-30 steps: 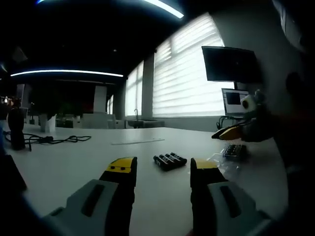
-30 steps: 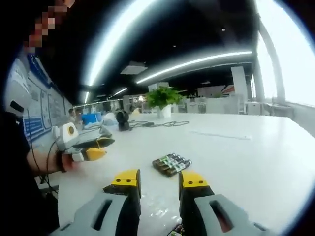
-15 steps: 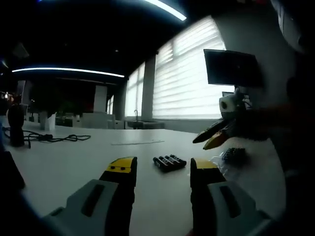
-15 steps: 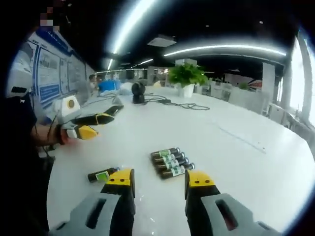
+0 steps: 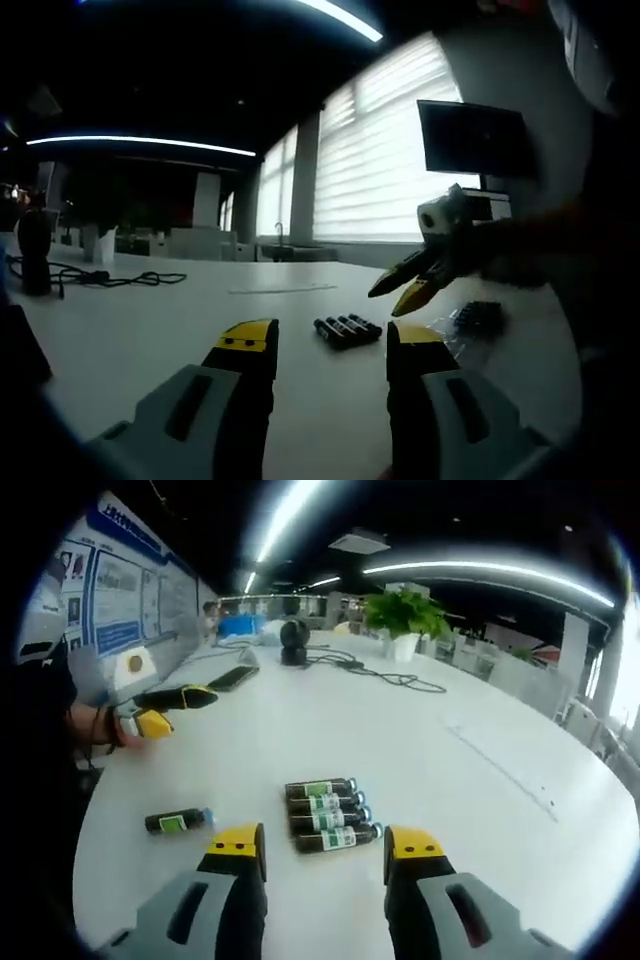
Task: Grip medicine bottles put into box
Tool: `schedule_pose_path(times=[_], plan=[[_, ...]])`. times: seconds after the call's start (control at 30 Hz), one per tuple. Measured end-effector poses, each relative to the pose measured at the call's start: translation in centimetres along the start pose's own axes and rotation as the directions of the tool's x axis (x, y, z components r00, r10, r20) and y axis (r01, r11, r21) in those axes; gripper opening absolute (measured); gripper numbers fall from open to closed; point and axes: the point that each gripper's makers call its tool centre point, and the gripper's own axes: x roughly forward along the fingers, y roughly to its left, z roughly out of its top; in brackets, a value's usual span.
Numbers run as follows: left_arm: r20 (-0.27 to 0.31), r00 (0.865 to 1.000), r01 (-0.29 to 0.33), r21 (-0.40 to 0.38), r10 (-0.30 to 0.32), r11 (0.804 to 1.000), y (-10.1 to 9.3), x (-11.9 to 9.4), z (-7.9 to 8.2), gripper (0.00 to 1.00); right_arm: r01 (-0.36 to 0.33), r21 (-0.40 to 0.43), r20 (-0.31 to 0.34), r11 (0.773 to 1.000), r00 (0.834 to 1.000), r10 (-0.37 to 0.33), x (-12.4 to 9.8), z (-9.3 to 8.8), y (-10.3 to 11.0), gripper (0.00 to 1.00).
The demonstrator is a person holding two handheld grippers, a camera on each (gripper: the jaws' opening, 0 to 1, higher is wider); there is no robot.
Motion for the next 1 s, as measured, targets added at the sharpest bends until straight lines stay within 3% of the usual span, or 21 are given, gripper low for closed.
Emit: schedule_pose_path(times=[0.13, 0.4, 0.63, 0.77, 0.83, 1.0], plan=[[-0.003, 1.000, -0.003, -0.003, 0.003, 1.000, 0.1, 0.0, -0.1, 0.36, -0.018, -0.035, -0.035, 0.999, 0.999, 0.017, 0.7, -0.7, -0.3, 0.44], [-0.018, 1.000, -0.011, -0.011, 0.011, 1.000, 0.3, 0.2, -0.4, 0.36, -0.063, -0.047, -0.042, 0.997, 0.997, 0.061, 2.0, -1.0, -1.4, 0.47], [-0.035, 0.999, -0.024, 0.000, 0.024, 1.000, 0.5, 0.4, -0.8, 0.36, -0.104, -0.077, -0.052, 0.992, 0.994, 0.100, 3.0, -1.2, -0.9, 0.49], [-0.039, 0.999, -0.028, 0.003, 0.029, 1.000, 0.6, 0.4, -0.8, 0.36, -0.130, -0.075, -0.043, 0.989, 0.991, 0.127, 3.4, -1.2, -0.8, 0.49], [-0.039, 0.999, -0.032, 0.004, 0.032, 0.999, 0.7, 0.4, -0.8, 0.36, -0.136, -0.025, -0.016, 0.990, 0.991, 0.136, 3.5, -0.8, -0.8, 0.49], [-0.041, 0.999, -0.032, 0.000, 0.032, 0.999, 0.7, 0.4, -0.9, 0.36, -0.145, -0.039, -0.041, 0.989, 0.989, 0.144, 3.9, -1.7, -0.5, 0.46]])
